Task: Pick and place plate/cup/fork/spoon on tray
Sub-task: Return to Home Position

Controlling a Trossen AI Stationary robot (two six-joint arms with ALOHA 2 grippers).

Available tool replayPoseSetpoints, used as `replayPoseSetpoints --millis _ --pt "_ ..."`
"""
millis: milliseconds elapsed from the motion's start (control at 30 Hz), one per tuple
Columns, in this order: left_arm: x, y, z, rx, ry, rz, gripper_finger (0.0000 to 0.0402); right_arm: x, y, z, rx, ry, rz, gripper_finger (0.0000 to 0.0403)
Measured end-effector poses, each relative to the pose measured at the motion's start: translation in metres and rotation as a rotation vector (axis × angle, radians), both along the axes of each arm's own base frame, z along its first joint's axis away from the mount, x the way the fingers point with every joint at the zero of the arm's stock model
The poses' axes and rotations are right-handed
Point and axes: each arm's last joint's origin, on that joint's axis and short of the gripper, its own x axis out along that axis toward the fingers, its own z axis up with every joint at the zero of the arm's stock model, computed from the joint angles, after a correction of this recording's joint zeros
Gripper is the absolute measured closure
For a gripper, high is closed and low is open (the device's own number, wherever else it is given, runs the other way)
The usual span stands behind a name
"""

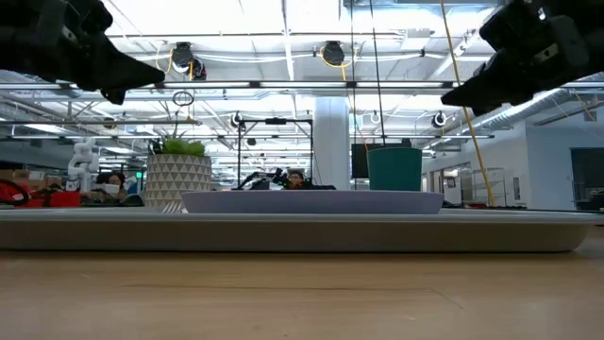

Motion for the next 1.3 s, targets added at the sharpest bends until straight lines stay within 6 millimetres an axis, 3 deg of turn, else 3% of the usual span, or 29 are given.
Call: replayPoseSetpoints --millis 200,367,633,767,1300 --pt "-0.005 0.001 -0.003 -0.010 -0.006 0.005 0.0400 -0.009 -0.001 0.000 0.023 0.020 -0.009 0.0403" --pt "-0.011 0.001 -0.022 -0.016 -0.143 0.002 0.0400 -0.018 -0.002 0.003 0.053 -0.026 -0.014 0.0403" --pt "-0.019 0.001 -0.017 0.016 -0.227 -0.043 0.0399 -0.028 -0.001 -0.030 0.105 -0.118 0.032 0.0403" --pt "-0.022 0.001 -0.014 0.036 -0.265 -0.070 0.0400 -0.033 -0.002 -0.020 0.116 -0.250 0.041 0.0403" --pt "-0.025 0.001 -0.020 0.013 -0.216 -0.068 0.0398 -0.049 -0.003 -0.022 0.111 -0.183 0.063 0.0403"
